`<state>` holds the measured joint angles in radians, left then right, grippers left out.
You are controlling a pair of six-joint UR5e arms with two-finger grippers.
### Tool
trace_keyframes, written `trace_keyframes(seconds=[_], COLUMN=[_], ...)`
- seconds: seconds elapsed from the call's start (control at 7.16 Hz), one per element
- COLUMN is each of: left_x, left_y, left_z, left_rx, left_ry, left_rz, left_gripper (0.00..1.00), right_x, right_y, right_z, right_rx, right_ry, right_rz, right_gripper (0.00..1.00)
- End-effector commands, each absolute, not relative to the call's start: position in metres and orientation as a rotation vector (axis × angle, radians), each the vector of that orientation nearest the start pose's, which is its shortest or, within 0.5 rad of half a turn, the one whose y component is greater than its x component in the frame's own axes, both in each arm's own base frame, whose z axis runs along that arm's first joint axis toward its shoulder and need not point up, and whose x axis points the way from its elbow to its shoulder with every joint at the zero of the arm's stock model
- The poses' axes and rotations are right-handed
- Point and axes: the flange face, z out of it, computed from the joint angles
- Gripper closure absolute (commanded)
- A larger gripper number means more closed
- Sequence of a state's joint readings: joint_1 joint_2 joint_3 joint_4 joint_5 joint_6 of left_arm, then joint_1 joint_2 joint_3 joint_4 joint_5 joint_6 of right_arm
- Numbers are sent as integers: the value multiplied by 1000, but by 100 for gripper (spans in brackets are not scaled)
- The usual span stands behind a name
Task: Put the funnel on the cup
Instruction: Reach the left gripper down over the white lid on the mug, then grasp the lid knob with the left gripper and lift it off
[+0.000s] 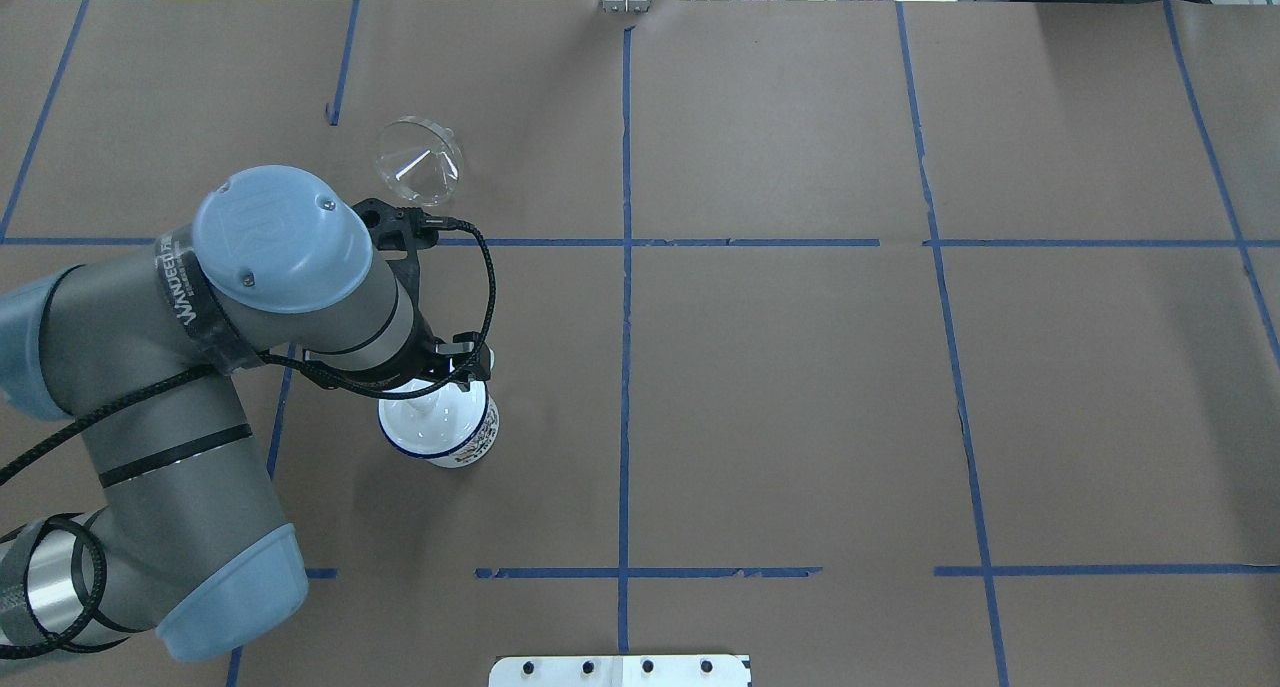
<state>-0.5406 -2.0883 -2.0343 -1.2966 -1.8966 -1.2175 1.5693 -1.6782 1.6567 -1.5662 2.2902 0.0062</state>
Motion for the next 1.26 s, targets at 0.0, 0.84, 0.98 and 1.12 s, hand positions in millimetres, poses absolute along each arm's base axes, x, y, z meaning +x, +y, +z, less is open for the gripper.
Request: trace_keyframes(seconds=[0.0, 0.84, 0.98, 1.12], left_x=[438, 440, 440, 438], left_y=[-380, -383, -383, -382], left_z=[219, 229, 228, 226], left_rx=[18, 15, 15, 18], left_ry=[767, 765, 766, 771], left_rz=[-54, -51, -53, -51], left_gripper=[22, 36, 36, 37], right_x=[67, 67, 67, 67], right_y=[-445, -445, -445, -445], right_z=[671, 670, 670, 670], right_rx=[-20, -19, -19, -19], right_ry=[-719, -719, -719, -719], right_rz=[11, 10, 10, 10], right_gripper=[0, 0, 0, 0])
